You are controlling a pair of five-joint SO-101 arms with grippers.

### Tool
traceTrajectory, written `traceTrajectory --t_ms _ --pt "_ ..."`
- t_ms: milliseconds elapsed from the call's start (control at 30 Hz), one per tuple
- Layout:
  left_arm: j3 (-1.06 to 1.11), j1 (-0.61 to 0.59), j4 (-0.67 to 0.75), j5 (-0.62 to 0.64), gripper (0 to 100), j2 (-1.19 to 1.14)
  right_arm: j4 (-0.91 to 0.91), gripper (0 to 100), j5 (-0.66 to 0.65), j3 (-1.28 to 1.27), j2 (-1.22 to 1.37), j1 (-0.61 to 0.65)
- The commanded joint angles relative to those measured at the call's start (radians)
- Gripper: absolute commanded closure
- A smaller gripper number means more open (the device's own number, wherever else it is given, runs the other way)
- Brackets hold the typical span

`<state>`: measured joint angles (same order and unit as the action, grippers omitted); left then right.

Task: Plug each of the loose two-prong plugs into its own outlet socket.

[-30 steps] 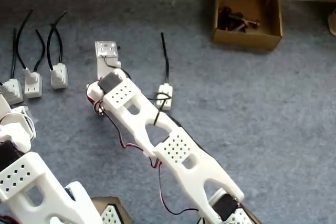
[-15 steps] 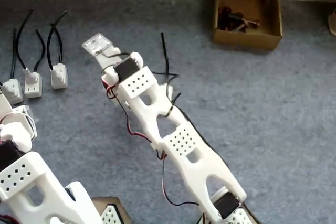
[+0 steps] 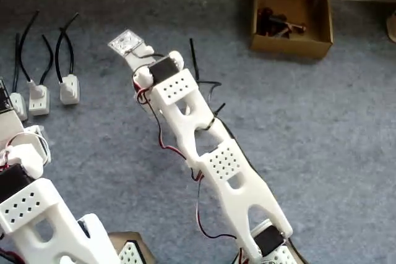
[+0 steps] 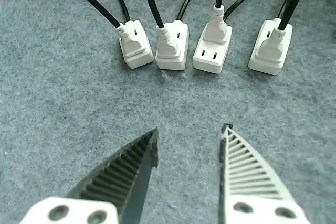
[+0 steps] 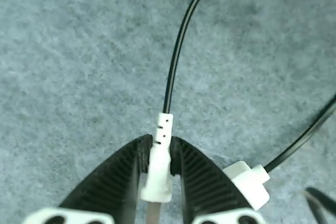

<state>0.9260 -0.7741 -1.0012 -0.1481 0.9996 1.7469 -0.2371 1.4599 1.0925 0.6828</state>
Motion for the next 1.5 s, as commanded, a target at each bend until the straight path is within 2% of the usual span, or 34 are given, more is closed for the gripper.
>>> traceTrajectory --t_ms 0,133,433,600,800,1000,1233,1467 --pt "-0.01 0.028 0.017 -0.002 81 0.022 0.019 99.3 -0.017 -0.154 -0.225 -0.013" --pt "-0.01 0.028 0.012 -0.002 81 0.022 0.019 99.3 -0.023 -0.386 -0.407 -0.013" --pt "-0.008 0.099 0.0 -0.006 81 0.022 0.013 99.3 -0.213 -0.881 -0.734 -0.053" --pt "-0.01 0.101 -0.011 -0.006 81 0.022 -0.016 99.3 -0.305 -1.058 -0.848 -0.136" --pt "-0.008 0.139 -0.012 -0.006 81 0.022 -0.14 99.3 -0.385 -1.342 -0.977 -0.216" --pt "0.001 0.142 -0.011 -0.008 81 0.022 -0.378 99.3 -0.42 -1.647 -1.173 -0.286" --pt "0.001 0.142 -0.009 -0.008 81 0.022 -0.616 99.3 -0.414 -1.883 -1.319 -0.369" --pt "0.002 0.143 -0.011 -0.008 81 0.022 -0.723 99.3 -0.376 -2.066 -1.472 -0.374"
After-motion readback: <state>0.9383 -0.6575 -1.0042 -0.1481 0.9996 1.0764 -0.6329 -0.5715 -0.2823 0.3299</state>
